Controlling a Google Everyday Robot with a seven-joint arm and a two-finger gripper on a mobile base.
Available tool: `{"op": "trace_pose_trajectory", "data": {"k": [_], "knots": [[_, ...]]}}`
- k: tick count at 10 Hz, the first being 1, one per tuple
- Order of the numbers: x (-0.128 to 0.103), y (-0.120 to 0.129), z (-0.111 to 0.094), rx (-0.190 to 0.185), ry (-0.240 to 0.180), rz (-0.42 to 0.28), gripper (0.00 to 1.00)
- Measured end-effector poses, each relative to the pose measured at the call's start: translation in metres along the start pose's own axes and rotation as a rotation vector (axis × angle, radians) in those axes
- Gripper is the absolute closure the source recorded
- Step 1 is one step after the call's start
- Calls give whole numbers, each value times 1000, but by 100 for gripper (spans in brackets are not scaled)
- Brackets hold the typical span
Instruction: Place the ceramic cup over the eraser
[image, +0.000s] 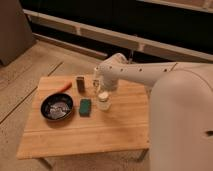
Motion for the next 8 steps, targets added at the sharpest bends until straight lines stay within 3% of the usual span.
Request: {"op": "trace_pose_trajectory", "data": {"k": [4,8], "knots": [[-8,3,14,-5,35,-8,35],[0,14,40,2,120,-50,35]]}}
